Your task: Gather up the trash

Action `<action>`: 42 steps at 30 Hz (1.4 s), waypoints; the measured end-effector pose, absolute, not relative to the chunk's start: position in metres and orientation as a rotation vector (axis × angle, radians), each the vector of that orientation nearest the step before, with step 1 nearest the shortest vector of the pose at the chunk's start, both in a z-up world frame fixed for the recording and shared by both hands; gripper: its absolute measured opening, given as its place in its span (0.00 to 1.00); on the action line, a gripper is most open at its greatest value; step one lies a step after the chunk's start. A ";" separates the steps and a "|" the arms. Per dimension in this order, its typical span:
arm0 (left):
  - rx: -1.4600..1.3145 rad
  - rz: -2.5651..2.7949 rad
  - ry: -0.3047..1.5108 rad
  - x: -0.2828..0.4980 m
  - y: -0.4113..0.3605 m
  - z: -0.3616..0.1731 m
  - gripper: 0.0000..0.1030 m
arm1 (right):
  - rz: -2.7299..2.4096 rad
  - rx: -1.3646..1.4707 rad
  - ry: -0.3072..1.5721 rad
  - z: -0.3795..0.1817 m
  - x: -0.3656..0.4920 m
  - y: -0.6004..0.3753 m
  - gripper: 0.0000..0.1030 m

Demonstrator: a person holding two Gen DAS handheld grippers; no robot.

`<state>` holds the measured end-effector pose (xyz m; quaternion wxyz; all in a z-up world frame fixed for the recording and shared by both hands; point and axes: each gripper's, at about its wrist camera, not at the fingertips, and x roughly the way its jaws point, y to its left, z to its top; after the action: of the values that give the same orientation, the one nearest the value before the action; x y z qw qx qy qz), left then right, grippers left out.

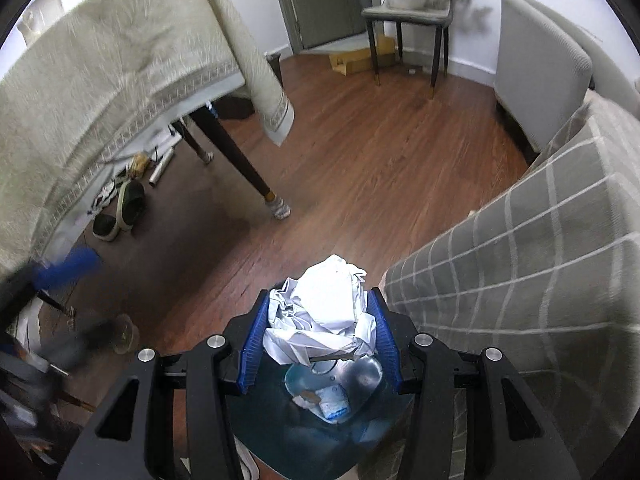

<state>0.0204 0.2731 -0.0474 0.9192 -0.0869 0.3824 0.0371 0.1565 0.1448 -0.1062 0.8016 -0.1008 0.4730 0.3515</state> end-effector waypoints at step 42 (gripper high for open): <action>-0.165 0.002 0.547 0.028 0.222 0.058 0.48 | 0.877 -0.358 1.124 -0.151 0.101 0.128 0.66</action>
<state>0.0282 0.2216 0.0581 0.9595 -0.0813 0.2697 0.0009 0.1011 0.1279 -0.1510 0.7419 -0.1634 0.5127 0.4000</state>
